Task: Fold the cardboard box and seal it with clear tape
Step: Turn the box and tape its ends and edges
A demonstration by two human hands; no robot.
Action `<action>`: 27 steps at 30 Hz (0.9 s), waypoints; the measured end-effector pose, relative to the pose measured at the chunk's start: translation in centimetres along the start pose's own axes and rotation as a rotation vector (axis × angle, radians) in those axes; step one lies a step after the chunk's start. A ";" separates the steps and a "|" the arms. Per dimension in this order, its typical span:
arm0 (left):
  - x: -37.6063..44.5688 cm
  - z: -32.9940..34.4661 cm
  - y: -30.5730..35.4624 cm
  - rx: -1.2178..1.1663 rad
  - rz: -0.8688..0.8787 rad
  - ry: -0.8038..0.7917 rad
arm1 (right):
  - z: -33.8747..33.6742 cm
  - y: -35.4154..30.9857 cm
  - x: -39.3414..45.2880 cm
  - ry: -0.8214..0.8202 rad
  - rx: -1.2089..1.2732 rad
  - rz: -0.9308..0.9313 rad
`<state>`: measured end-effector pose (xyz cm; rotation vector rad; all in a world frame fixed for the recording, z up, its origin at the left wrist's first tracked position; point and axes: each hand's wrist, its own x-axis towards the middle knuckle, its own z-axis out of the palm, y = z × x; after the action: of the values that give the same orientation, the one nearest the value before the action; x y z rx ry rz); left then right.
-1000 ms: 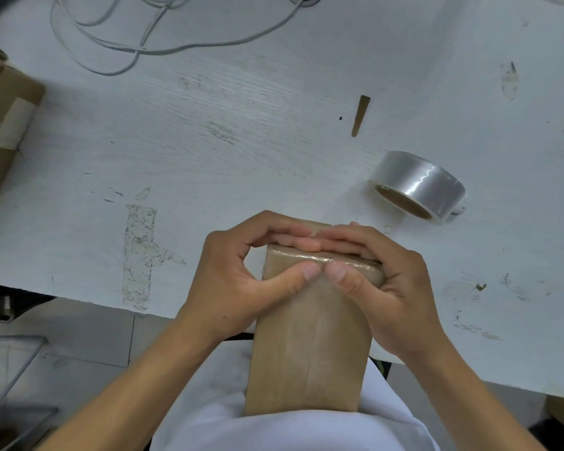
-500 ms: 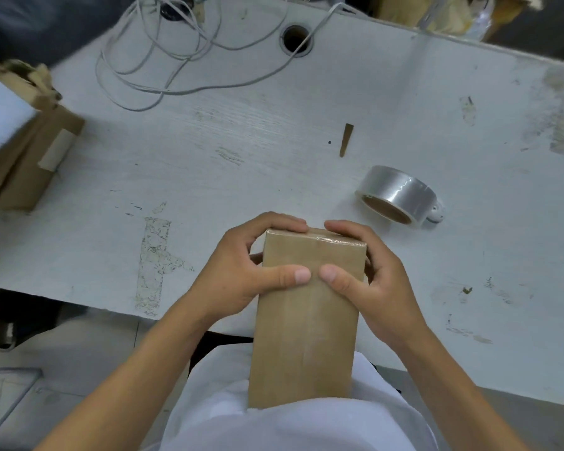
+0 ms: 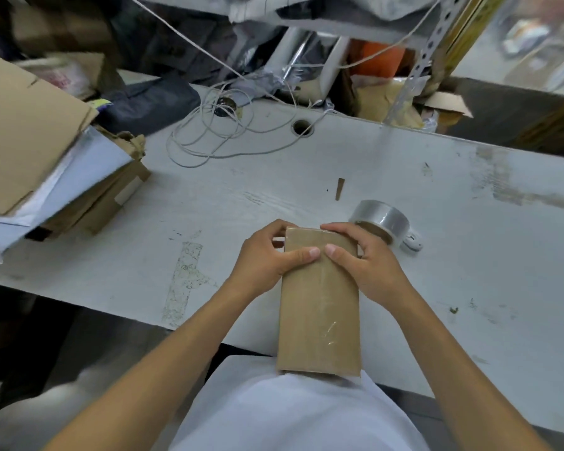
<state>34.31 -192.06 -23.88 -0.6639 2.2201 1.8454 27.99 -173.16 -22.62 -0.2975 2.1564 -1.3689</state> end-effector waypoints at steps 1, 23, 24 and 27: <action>-0.5 0.2 -0.1 -0.001 -0.004 0.011 | 0.1 0.0 -0.2 0.011 -0.030 -0.005; -9.5 -2.4 -0.8 0.240 0.206 -0.349 | 3.8 -9.4 -3.8 0.148 -0.328 0.483; -9.6 -2.6 -0.7 0.283 0.232 -0.352 | 3.7 -9.5 -4.1 0.169 -0.284 0.496; -9.8 -3.6 -0.4 0.339 0.295 -0.385 | 4.0 -9.3 -5.4 0.232 -0.186 0.458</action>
<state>43.64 -193.37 -19.43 0.0778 2.3613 1.4856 33.61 -177.87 -13.88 0.2887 2.3519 -0.9826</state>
